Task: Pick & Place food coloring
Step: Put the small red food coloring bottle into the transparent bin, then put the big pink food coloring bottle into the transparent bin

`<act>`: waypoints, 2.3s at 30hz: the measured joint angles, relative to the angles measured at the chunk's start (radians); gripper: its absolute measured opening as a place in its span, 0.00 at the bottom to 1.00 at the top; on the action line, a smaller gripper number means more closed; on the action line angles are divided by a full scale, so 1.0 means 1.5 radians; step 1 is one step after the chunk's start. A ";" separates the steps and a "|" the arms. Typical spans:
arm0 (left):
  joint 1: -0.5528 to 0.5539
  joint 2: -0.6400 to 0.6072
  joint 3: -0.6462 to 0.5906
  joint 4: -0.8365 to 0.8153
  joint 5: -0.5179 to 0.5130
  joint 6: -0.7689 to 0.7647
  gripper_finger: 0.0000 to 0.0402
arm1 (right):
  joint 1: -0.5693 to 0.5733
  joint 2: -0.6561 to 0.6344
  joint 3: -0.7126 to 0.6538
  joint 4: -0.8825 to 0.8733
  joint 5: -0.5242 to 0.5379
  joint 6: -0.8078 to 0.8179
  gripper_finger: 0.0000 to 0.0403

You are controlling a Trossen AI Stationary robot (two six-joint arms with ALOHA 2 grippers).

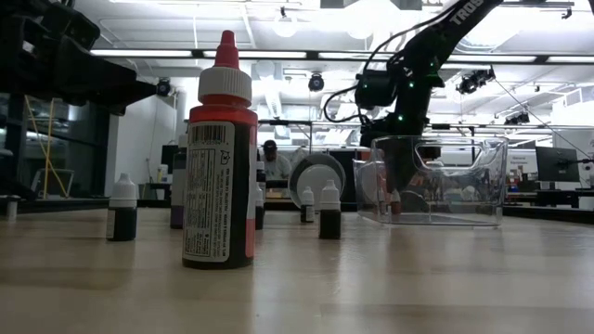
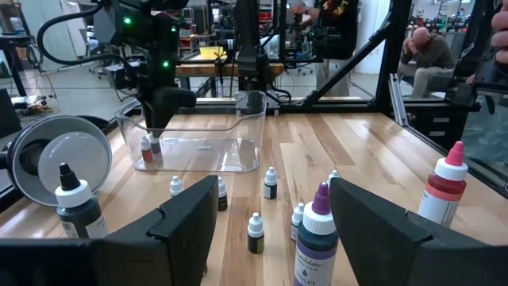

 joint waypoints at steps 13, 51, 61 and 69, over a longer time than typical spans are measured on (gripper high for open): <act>0.000 0.000 0.000 0.000 0.000 0.000 0.59 | 0.004 -0.084 0.001 -0.036 0.017 0.000 0.44; 0.000 0.000 0.000 0.000 0.000 0.000 0.59 | 0.507 -0.038 0.440 -0.265 0.031 -0.125 0.48; 0.000 0.000 0.000 0.000 0.000 0.000 0.59 | 0.594 0.072 0.497 -0.261 0.007 -0.129 0.48; 0.000 0.000 0.000 0.000 0.000 0.000 0.59 | 0.629 0.142 0.499 -0.219 -0.047 -0.183 0.48</act>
